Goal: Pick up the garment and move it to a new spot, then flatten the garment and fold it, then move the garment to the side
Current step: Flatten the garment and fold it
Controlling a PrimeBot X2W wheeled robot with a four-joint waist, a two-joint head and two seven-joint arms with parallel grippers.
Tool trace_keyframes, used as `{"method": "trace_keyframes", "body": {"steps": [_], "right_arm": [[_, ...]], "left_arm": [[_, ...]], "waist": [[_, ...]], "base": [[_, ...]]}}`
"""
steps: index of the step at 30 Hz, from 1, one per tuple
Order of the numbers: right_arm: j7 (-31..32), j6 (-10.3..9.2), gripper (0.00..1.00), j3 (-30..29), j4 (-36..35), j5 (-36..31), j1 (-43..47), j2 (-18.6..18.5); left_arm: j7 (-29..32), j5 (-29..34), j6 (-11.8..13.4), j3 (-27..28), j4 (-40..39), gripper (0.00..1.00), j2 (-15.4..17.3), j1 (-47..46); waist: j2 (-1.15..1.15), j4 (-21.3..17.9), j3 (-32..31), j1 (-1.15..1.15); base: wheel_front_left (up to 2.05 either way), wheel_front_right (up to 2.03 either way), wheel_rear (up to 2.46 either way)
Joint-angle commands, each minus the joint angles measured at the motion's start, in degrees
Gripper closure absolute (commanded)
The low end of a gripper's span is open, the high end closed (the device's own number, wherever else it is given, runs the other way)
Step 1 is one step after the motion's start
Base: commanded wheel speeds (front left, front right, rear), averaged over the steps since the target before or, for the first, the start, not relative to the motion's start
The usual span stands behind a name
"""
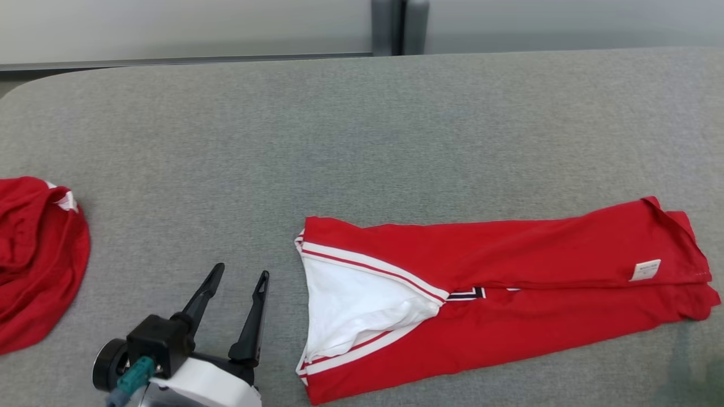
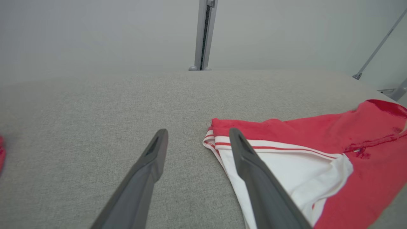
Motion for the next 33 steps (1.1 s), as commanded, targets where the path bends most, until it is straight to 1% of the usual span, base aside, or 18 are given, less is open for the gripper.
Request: {"method": "trace_keyframes", "body": {"steps": [1,2,5,9,14,18,19,20,21,24,25,28,30,33], "right_arm": [[-0.5,0.0,0.0,-0.1,0.8,-0.4,-1.7,0.2],[-0.5,0.0,0.0,-0.4,1.9,-1.3,-2.6,0.0],[0.8,0.0,0.0,-1.3,6.3,-3.5,-5.4,0.3],[2.7,-0.01,0.0,-3.4,12.9,-6.1,-9.0,-0.5],[5.3,0.0,0.0,-5.2,20.6,-8.5,-11.2,-1.8],[7.7,0.0,0.0,-4.6,25.3,-7.5,-11.9,-0.7],[7.6,0.01,0.53,-4.3,26.0,-7.1,-11.9,-0.4],[7.5,0.0,0.97,-4.0,26.7,-6.6,-11.7,-0.2],[7.5,0.0,1.0,-3.5,27.4,-6.2,-11.6,-0.2],[6.2,-0.06,1.0,-3.1,27.9,-5.4,-11.5,-0.3],[5.5,-0.07,1.0,-3.1,28.1,-5.2,-11.4,-0.9],[2.3,-0.14,1.0,-3.9,28.0,-6.0,-11.3,-3.3],[-0.5,-0.13,1.0,-4.4,27.4,-8.6,-11.7,-5.7],[-2.4,-0.06,1.0,-4.3,26.9,-11.3,-12.6,-7.5]], "left_arm": [[-0.2,3.9,0.5,3.3,0.0,0.0,-1.7,2.2],[-0.2,6.7,0.3,5.7,-0.1,0.0,-3.6,3.8],[-0.2,13.4,-1.1,10.9,0.5,0.0,-8.5,7.6],[-0.2,19.7,-4.1,15.3,1.7,0.0,-13.9,10.7],[-0.2,25.3,-7.0,19.6,3.5,0.0,-18.8,13.1],[-0.2,28.2,-10.0,22.2,4.7,0.0,-21.4,14.1],[-0.2,28.8,-10.5,22.8,4.9,0.0,-22.0,14.4],[-0.2,29.4,-11.2,23.5,5.2,0.0,-22.5,14.5],[-0.2,29.8,-11.8,24.1,5.4,0.0,-22.9,14.6],[-0.2,30.9,-12.9,25.4,5.7,0.0,-23.6,14.9],[-0.2,31.4,-13.4,25.9,5.8,0.0,-24.0,15.2],[-0.2,32.8,-14.8,27.3,6.0,0.0,-24.8,15.6],[-0.2,33.2,-15.8,28.4,6.0,0.0,-25.4,15.5],[-0.2,34.4,-17.3,29.2,6.2,0.0,-26.0,15.4]], "waist": [[0.0,1.0,-0.3,0.0],[0.0,1.6,-0.5,0.0],[0.0,3.7,-1.1,0.0],[0.0,6.7,-1.8,0.0],[0.0,9.2,-2.2,0.0],[0.0,10.1,-2.3,0.0],[0.0,10.3,-2.4,0.0],[0.0,10.3,-2.4,0.0],[0.0,10.3,-2.5,0.0],[0.0,10.0,-2.6,0.0],[0.0,9.6,-2.6,0.0],[0.0,8.2,-2.6,0.0],[0.0,7.0,-2.3,0.0],[0.0,5.1,-1.9,0.0]], "base": [[0.0,0.0,0.0],[0.0,0.0,0.0],[0.0,0.0,0.0],[0.0,0.0,0.0],[0.0,0.0,0.0],[0.0,0.0,0.0],[0.0,0.0,0.0],[0.0,0.0,0.0],[0.0,0.0,0.0],[0.0,0.0,0.0],[0.0,0.0,0.0],[0.0,0.0,0.0],[0.0,0.0,0.0],[0.0,0.0,0.0]]}}
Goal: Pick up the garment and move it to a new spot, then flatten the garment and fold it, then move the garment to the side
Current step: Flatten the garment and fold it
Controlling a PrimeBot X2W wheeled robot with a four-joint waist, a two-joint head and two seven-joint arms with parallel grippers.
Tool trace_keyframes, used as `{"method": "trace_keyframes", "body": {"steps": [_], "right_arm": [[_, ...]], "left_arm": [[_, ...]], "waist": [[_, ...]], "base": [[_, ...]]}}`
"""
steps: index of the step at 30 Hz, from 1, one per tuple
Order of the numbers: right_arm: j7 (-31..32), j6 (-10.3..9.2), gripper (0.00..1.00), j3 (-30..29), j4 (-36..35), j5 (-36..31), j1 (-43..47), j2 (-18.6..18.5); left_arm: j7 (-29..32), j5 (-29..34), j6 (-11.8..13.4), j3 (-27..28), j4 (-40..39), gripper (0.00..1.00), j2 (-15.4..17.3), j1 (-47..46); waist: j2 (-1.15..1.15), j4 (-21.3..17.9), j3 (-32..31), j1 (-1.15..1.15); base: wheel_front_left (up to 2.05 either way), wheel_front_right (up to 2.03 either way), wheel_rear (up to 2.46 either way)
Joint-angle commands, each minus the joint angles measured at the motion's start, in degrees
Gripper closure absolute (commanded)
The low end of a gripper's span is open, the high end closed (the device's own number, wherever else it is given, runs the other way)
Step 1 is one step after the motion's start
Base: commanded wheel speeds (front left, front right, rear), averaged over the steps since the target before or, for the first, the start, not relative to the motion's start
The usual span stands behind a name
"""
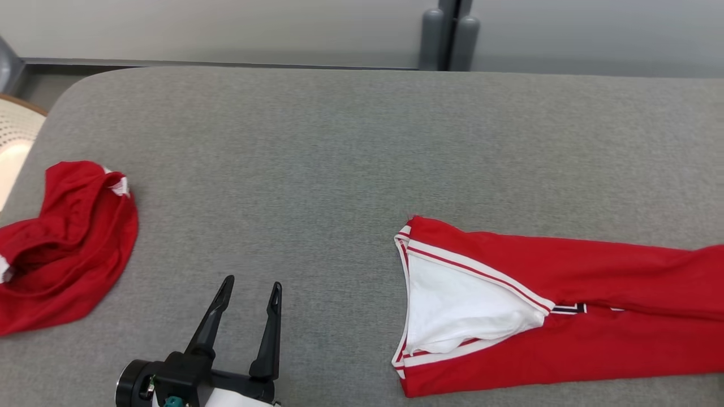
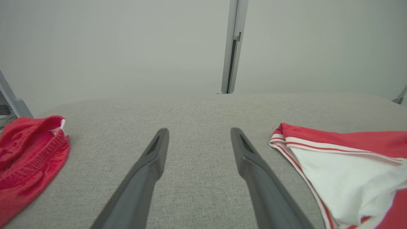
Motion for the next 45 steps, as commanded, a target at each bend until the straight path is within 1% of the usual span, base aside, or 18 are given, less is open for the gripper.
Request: {"method": "trace_keyframes", "body": {"steps": [1,3,4,6,9,14,19,21,24,28,29,30,33,35,40,41,42,45], "right_arm": [[-0.6,-0.14,1.0,0.3,-0.4,-0.6,-0.6,-0.3],[-1.0,-0.14,1.0,1.1,-2.0,-2.0,-1.6,-1.6],[-1.2,-0.14,1.0,1.7,-2.9,-2.4,-1.9,-1.6],[-1.4,-0.14,1.0,3.1,-5.5,-3.1,-2.6,-1.1],[-0.7,-0.14,1.0,5.4,-11.2,-4.7,-2.6,0.1],[2.9,-0.14,1.0,9.7,-24.6,-8.8,-0.2,4.1],[7.2,-0.13,1.0,13.6,-37.3,-12.1,3.6,8.6],[8.6,-0.14,1.0,15.7,-41.2,-13.4,4.9,10.0],[9.8,-0.13,1.0,19.2,-45.0,-15.2,6.6,12.0],[10.2,-0.14,1.0,23.6,-46.8,-16.2,7.4,15.0],[10.3,-0.13,1.0,26.2,-46.1,-16.9,7.3,16.3],[10.2,-0.13,1.0,27.5,-45.4,-16.8,7.1,17.0],[10.5,-0.13,1.0,31.5,-42.2,-17.3,6.9,17.9],[10.3,-0.13,1.0,32.6,-41.1,-17.3,6.8,18.2],[9.5,-0.13,1.0,36.3,-34.5,-16.0,6.7,19.3],[8.8,-0.13,0.61,36.4,-33.5,-15.6,6.5,19.5],[7.6,-0.14,0.0,35.9,-33.0,-15.4,6.1,19.7],[4.0,-0.13,0.0,35.3,-33.1,-12.0,6.0,20.0]], "left_arm": [[-0.1,0.4,-0.3,0.5,0.1,0.0,-0.1,-0.2],[-0.1,1.0,-1.0,1.1,0.1,0.0,-0.2,-0.3],[-0.1,1.3,-1.5,1.4,0.2,0.0,-0.3,-0.3],[-0.1,2.0,-2.2,1.9,0.5,0.0,-0.5,-0.4],[-0.1,2.7,-3.0,2.7,0.8,0.0,-0.8,-0.6],[-0.1,3.8,-3.7,3.6,1.3,0.0,-1.6,-0.2],[-0.1,4.4,-4.3,3.9,2.0,0.0,-2.4,0.4],[-0.1,4.6,-4.4,4.1,2.2,0.0,-2.7,0.8],[-0.1,4.9,-4.7,4.4,2.4,0.0,-3.1,1.2],[-0.1,5.2,-5.0,4.7,2.6,0.0,-3.5,1.3],[-0.1,5.3,-5.2,4.8,2.8,0.0,-3.7,1.6],[-0.1,5.3,-5.3,4.7,3.0,0.0,-3.7,1.8],[-0.1,5.4,-5.5,4.3,3.3,0.0,-3.9,2.0],[-0.1,5.3,-5.5,4.2,3.4,0.0,-4.0,2.1],[-0.1,4.9,-5.4,4.1,4.1,0.0,-4.2,2.4],[-0.1,4.9,-5.3,4.0,4.2,0.0,-4.3,2.2],[-0.1,4.9,-5.2,3.9,4.3,0.0,-4.3,2.2],[-0.1,4.7,-5.0,3.8,4.6,0.0,-4.4,2.1]], "waist": [[-0.01,-1.3,0.4,0.0],[-0.01,-2.6,0.7,0.0],[-0.01,-3.3,0.8,0.0],[-0.01,-4.4,1.0,0.0],[-0.01,-5.8,0.8,0.0],[-0.01,-7.1,-0.2,0.0],[-0.01,-6.3,-2.0,0.0],[-0.01,-5.7,-2.5,0.0],[-0.01,-4.5,-3.2,0.0],[-0.01,-2.7,-4.1,0.0],[-0.01,-1.8,-4.6,0.0],[-0.01,-1.5,-4.7,0.0],[-0.01,-0.1,-5.4,0.0],[-0.01,0.4,-5.6,0.0],[-0.01,2.5,-6.3,0.0],[-0.01,2.9,-6.3,0.0],[-0.01,3.2,-6.4,0.0],[-0.01,3.9,-6.7,0.0]], "base": [[0.0,0.0,0.0],[0.0,0.0,0.0],[0.0,0.0,0.0],[0.0,0.0,0.0],[0.0,0.0,0.0],[0.0,0.0,0.0],[0.0,0.0,0.0],[0.0,0.0,0.0],[0.0,0.0,0.0],[0.0,0.0,0.0],[0.0,0.0,0.0],[0.0,0.0,0.0],[0.0,0.0,0.0],[0.0,0.0,0.0],[0.0,0.0,0.0],[0.0,0.0,0.0],[0.0,0.0,0.0],[0.0,0.0,0.0]]}}
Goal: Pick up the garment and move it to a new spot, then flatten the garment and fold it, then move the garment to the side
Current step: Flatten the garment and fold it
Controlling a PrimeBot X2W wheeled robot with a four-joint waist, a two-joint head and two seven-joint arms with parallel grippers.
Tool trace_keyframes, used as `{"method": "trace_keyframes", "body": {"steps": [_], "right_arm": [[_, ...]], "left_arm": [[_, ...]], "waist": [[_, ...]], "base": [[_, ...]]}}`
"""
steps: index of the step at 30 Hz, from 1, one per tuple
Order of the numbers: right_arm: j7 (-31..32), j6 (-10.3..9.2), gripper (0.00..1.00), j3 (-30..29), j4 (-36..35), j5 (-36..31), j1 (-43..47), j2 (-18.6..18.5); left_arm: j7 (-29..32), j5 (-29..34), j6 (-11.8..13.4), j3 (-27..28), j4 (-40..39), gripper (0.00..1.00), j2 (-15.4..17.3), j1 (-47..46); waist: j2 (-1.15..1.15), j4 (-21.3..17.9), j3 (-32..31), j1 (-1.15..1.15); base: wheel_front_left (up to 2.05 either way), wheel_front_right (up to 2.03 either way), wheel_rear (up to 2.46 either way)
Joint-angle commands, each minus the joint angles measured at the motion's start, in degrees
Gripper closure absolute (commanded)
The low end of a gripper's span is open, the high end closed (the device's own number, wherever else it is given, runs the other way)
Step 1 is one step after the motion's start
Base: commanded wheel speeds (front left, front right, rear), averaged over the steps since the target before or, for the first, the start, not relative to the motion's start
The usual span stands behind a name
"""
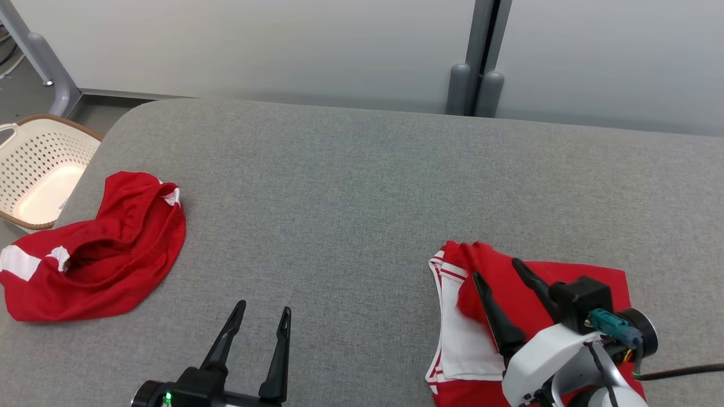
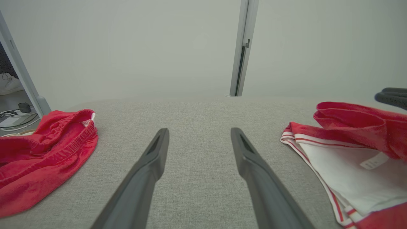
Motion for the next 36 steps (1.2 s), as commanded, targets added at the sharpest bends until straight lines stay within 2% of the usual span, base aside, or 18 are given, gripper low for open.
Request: {"method": "trace_keyframes", "body": {"steps": [1,6,11,15,18,27,30,36], "right_arm": [[-1.2,-0.12,0.0,0.0,-0.8,1.9,-0.2,0.0],[-2.1,-0.12,0.0,-1.6,-5.5,3.5,1.0,-0.2],[-3.1,-0.08,0.0,-5.4,-9.4,4.4,3.5,-4.4],[-6.8,-0.07,0.0,-7.2,-9.8,4.9,5.7,-7.5],[-10.9,-0.07,0.0,-7.0,-7.6,2.7,6.8,-9.3],[-28.6,-0.09,0.0,-4.3,8.7,2.8,6.7,-8.7],[-30.0,-0.09,0.0,-3.8,12.7,3.0,5.9,-8.2],[-30.1,-0.09,0.0,-5.1,11.6,2.9,6.8,-7.0]], "left_arm": [[-0.1,-0.2,0.3,0.1,0.0,0.0,0.1,-0.1],[-0.1,-0.5,0.9,0.7,-0.4,0.0,0.1,1.2],[-0.1,-0.5,1.4,1.8,-1.1,0.0,0.1,1.9],[-0.1,-1.1,2.0,2.8,-1.8,0.0,0.1,2.8],[-0.1,-1.7,2.5,3.5,-2.2,0.0,0.0,3.3],[-0.1,-3.0,4.5,6.0,-2.6,0.0,0.1,6.2],[-0.1,-2.6,3.5,6.7,-3.1,0.0,0.0,7.3],[-0.1,-0.9,2.2,8.1,-3.5,0.0,0.0,9.3]], "waist": [[0.0,0.2,-0.4,0.0],[0.0,-1.0,-1.5,0.0],[0.0,-3.8,-3.5,0.0],[0.0,-6.5,-5.1,0.0],[0.0,-8.4,-5.7,0.0],[0.0,-11.9,-7.9,0.0],[0.0,-12.2,-8.6,0.0],[0.0,-12.2,-9.5,0.0]], "base": [[0.0,0.0,0.0],[0.0,0.0,0.0],[0.0,0.0,0.0],[0.0,0.0,0.0],[0.0,0.0,0.0],[0.0,0.0,0.0],[0.0,0.0,0.0],[0.0,0.0,0.0]]}}
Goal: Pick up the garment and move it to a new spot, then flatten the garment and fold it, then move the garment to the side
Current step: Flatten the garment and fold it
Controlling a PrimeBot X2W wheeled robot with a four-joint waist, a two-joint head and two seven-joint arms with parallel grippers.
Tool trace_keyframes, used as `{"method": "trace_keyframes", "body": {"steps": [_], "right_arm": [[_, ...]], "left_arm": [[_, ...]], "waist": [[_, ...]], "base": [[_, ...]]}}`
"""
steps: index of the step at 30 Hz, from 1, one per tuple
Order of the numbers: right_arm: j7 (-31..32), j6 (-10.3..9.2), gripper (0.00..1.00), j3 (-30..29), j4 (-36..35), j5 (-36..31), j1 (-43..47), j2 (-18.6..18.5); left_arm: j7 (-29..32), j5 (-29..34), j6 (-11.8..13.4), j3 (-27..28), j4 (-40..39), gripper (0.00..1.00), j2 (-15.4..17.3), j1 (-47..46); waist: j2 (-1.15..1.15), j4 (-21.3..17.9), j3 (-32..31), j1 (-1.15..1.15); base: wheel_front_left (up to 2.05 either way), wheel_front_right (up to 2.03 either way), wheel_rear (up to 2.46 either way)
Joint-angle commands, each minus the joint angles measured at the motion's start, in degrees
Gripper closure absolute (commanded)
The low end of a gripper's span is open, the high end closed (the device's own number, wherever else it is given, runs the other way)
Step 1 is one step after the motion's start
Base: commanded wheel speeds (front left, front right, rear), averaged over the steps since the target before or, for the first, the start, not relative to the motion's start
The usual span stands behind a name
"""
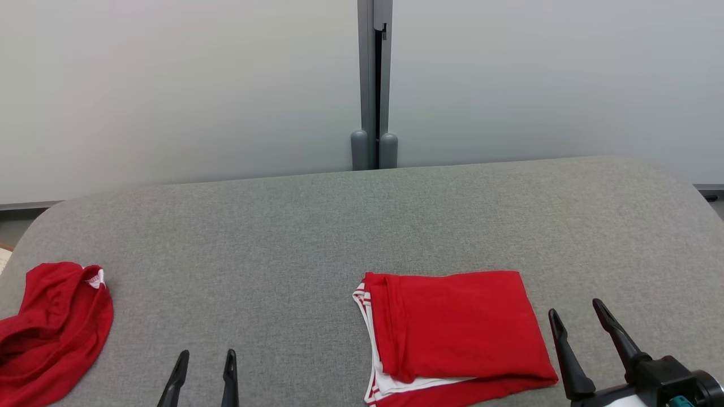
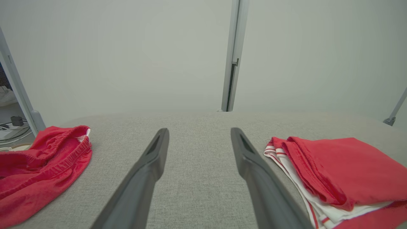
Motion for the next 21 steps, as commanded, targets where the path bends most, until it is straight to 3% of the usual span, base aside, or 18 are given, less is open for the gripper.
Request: {"method": "trace_keyframes", "body": {"steps": [1,21], "right_arm": [[-0.3,-0.04,0.0,-0.1,-0.1,-0.1,0.5,0.1],[-0.3,-0.04,0.0,-0.1,0.0,-0.1,1.5,1.0]], "left_arm": [[-0.1,0.4,-0.3,0.2,-0.1,0.0,0.2,0.4],[-0.1,1.8,0.3,0.5,-0.5,0.0,0.2,1.0]], "waist": [[0.0,0.1,-0.1,0.0],[0.0,1.4,-0.6,0.0]], "base": [[0.0,0.0,0.0],[0.0,0.0,0.0]]}}
